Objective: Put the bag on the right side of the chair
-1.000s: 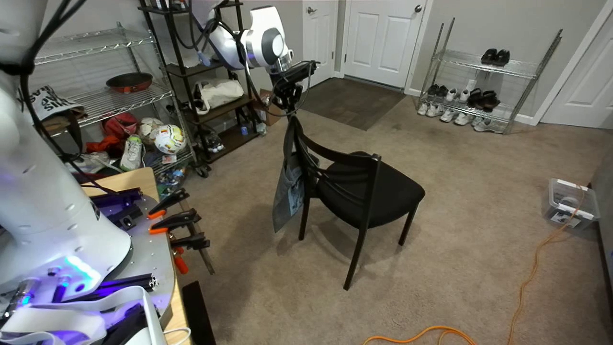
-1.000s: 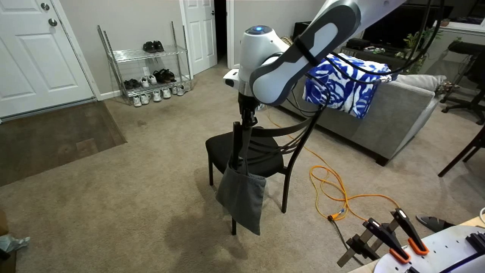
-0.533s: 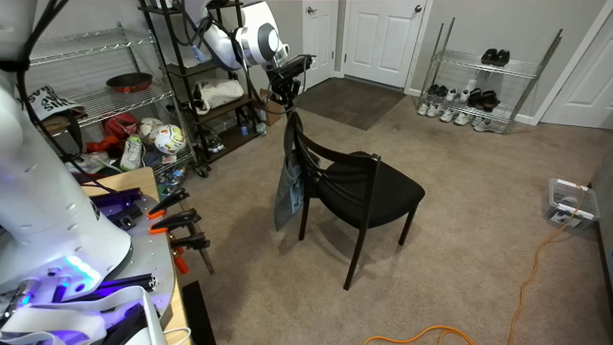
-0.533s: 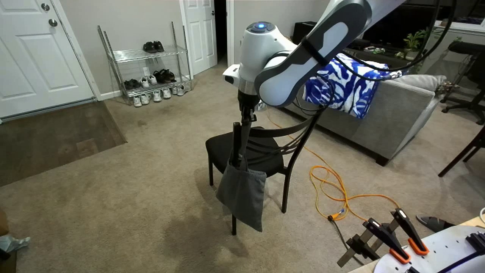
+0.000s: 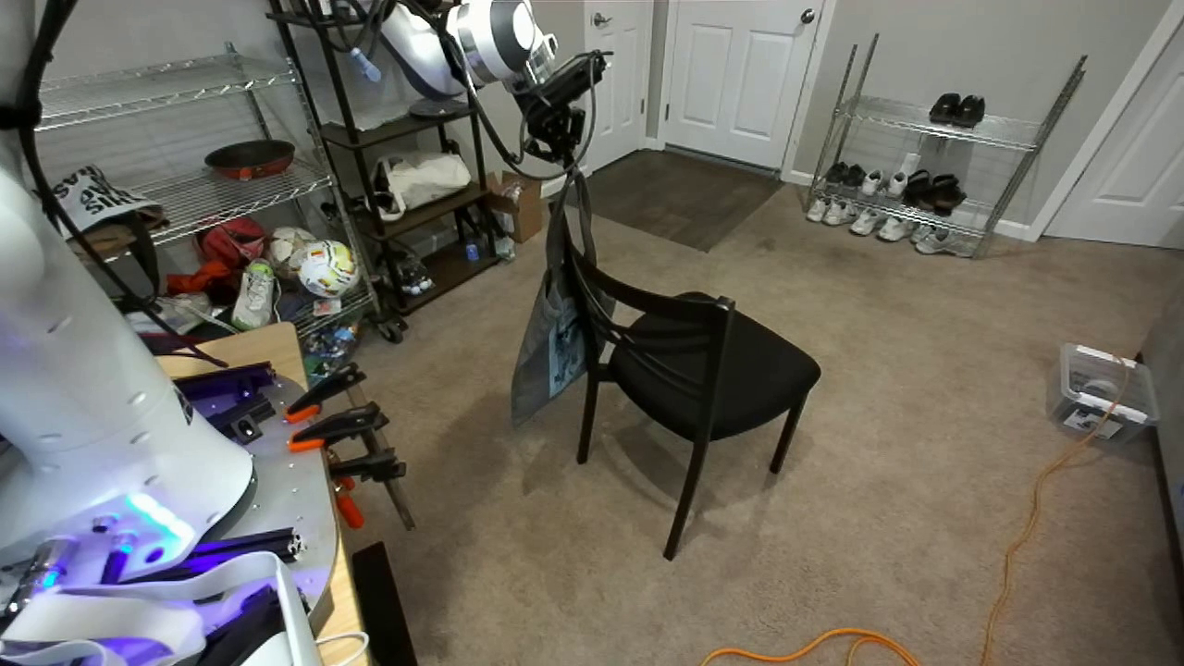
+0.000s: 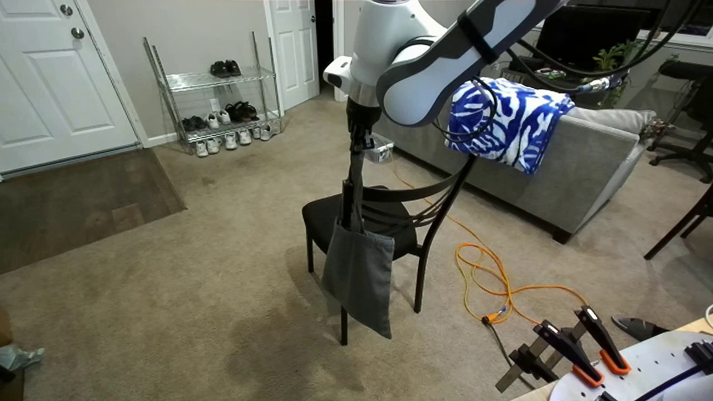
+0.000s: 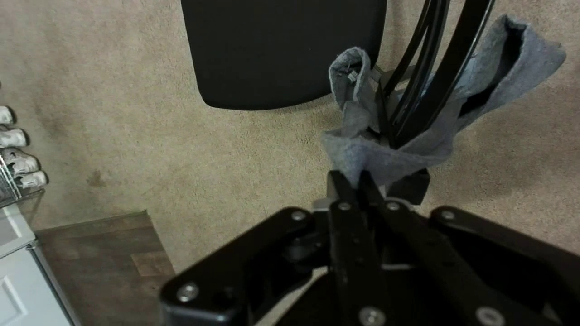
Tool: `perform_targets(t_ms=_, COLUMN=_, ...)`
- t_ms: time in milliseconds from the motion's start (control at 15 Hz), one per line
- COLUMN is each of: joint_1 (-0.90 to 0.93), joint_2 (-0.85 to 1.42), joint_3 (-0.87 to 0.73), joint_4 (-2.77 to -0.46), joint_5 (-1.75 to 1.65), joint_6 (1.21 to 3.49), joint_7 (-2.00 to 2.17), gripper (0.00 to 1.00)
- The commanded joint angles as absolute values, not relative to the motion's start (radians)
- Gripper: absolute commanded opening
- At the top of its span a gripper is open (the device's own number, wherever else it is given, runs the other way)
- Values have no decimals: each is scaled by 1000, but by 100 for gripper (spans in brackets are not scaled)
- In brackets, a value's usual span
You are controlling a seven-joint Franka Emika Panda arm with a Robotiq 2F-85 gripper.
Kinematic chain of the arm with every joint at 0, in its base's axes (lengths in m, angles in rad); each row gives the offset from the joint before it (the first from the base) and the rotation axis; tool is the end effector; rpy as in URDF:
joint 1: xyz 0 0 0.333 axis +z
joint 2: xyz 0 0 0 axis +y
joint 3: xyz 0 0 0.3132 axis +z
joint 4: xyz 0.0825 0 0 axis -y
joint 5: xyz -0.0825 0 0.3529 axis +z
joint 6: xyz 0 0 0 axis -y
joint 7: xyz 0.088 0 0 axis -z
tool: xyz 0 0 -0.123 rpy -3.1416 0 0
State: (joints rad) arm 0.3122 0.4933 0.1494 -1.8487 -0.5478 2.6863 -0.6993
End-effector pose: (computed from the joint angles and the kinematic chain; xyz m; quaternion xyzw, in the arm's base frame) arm 0.5835 0.2947 0.2983 0.6866 0.6944 0.1573 0.1470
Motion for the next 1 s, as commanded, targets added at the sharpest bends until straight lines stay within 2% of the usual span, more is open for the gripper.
perform_targets(t_ms=0, joint_1=284, joint_2=464, joint_3=182, joint_4=-1875, joint_5=-550, joint_6=2704, joint_7=-738, gripper=2)
perform_targets(t_ms=933, joint_1=155, joint_2=484, joint_3=478, joint_4=-1823, joint_5=-203, joint_6=2652, joint_7=-1296, gripper=2)
